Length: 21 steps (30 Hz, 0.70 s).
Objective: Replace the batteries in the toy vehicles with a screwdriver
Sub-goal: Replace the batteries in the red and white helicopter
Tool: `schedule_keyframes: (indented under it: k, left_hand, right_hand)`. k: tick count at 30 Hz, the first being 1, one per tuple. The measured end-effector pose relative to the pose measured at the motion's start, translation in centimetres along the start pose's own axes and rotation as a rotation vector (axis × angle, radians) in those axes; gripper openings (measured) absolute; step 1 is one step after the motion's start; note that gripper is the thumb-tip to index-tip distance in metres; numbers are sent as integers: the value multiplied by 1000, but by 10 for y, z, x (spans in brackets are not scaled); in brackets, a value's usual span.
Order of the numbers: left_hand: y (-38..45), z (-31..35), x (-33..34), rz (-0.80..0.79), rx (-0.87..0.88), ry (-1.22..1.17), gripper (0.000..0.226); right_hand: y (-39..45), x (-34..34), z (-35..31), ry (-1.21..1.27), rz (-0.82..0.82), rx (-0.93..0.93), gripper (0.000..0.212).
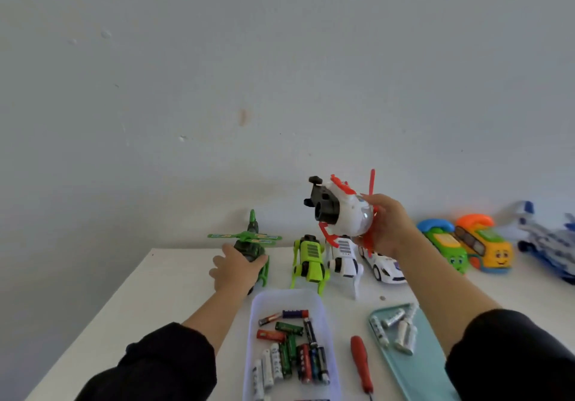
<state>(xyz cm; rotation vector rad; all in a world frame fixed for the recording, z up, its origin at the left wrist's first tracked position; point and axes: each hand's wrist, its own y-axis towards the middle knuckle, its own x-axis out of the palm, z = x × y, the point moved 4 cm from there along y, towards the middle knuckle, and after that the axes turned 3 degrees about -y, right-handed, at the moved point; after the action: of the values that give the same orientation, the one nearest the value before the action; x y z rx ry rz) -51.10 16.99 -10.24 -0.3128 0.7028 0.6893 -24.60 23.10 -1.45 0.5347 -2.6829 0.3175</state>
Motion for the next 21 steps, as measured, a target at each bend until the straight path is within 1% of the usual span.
schedule_keyframes:
  k: [2,3,5,6,8,9,10,11,12,13,14,17,18,19,20,21]
  left_hand:
    - [2,6,0,-37,-35,55,91]
    - [3,8,-2,-58,-65,85,95]
    - [10,7,-9,-97,-165,101,101]
    - [3,13,-6,-87,-214,64,98]
    - [-14,27,-11,21,-294,-98,88]
    - [-27,38,-13,103,-285,-151,85]
    - [-43,54,-12,181,-213,-150,81]
    - [-59,71,-12,242,-82,-119,77]
    - [-75,90,-6,281,88,-87,78]
    - [-94,110,2,285,280,-39,82]
    - [-113,128,13,252,467,25,89]
    - [-179,175,70,5,931,304,111]
    - [-201,185,89,-64,1054,397,115]
    - [-222,192,106,-109,1156,472,116]
    - [-240,196,120,-144,1224,499,115]
    - [-259,203,137,-159,1274,453,110]
  right_hand:
    - [-18,-20,-9,25,-24,-23,49]
    - [-28,-30,-14,26,-32,-42,49]
    - [-39,-49,-21,17,-43,-71,63]
    - [-50,-67,-26,25,-37,-90,63]
    - [-61,-91,-32,37,-27,-108,61]
    - [-67,-103,-34,44,-5,-93,67]
    - [-73,-119,-37,68,23,-82,76]
    - [-78,-132,-38,91,39,-68,83]
    - [-84,-145,-38,102,54,-56,87]
    - [-91,-156,-36,107,54,-41,86]
    - [-97,-166,-35,106,66,-31,86]
    - [-121,-197,-28,59,75,13,93]
    - [-131,-204,-27,47,76,35,85]
    - [-141,-210,-26,45,65,54,70]
    - [-150,-218,-23,59,54,76,55]
    - [-163,-229,-22,65,40,94,48]
